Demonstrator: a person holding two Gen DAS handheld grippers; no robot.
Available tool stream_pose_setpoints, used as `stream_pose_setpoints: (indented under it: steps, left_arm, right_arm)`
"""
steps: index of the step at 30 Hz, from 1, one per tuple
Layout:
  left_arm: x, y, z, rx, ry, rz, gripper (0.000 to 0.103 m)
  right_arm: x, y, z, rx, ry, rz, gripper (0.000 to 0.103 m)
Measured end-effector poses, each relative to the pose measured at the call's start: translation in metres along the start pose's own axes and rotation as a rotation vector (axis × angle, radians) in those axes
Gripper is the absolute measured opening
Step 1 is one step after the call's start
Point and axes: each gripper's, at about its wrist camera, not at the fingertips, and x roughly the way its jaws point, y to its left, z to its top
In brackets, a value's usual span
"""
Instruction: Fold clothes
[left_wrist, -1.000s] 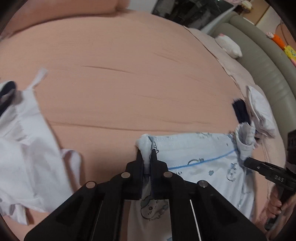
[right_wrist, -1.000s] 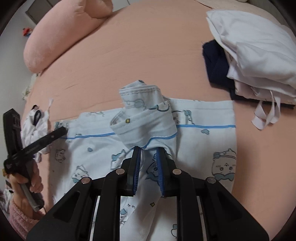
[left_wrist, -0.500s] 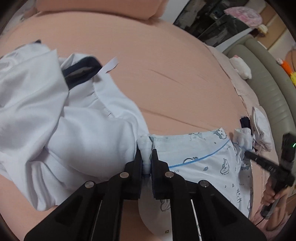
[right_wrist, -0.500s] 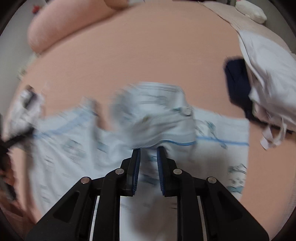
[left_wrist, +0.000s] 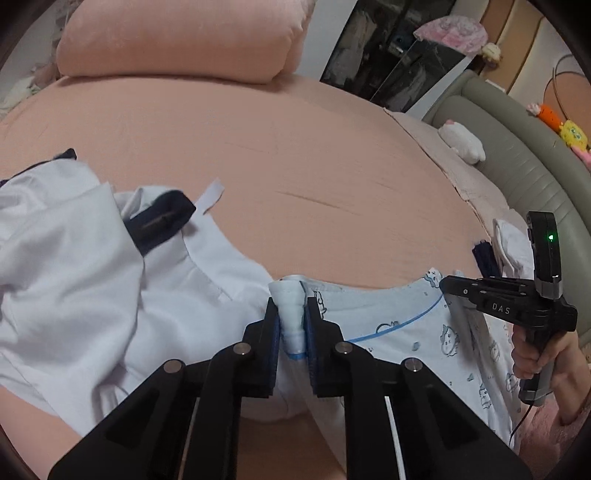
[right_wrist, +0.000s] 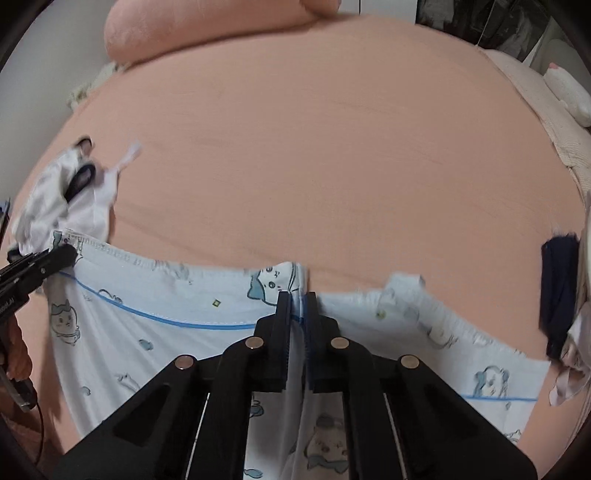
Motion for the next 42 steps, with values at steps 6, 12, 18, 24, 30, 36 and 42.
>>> stream_pose_setpoints:
  steps: [6,12,18,24,30,36,42]
  left_arm:
    - [0.002,0.017,-0.010,-0.033,0.024,0.059,0.020]
    - [-0.012,0.025,-0.008,-0.032,0.052,-0.014,0.055]
    - [-0.001,0.000,-0.001,0.109,0.000,0.101,0.015]
    - [0.026,0.010,0.019,0.076,0.020,0.155,0.016]
    - [0.020,0.062,0.037,-0.127,0.018,0.172,0.012]
    - [-0.028,0.019,0.020,-0.106,0.083,0.078,0.051]
    - [-0.038,-0.017,-0.072,-0.128,0.306,0.038,0.051]
  right_arm:
    - [0.016,-0.010,0.002,0.058,-0.016,-0.025,0.005]
    - [-0.018,-0.031,0.002,0.114,-0.099,0.018,0.008]
    - [0.000,0.007,-0.007,-0.075,0.042,0.051,0.015]
    - [0.026,0.018,0.004,-0.077,0.019,-0.008,0.002]
    - [0.031,0.012,0.013,-0.041,-0.021,-0.025,0.000]
    - [-0.023,0.022,0.002,0.010,-0.111,0.001,0.007]
    - [-0.097,0.047,-0.066,0.001,-0.221,0.094,0.010]
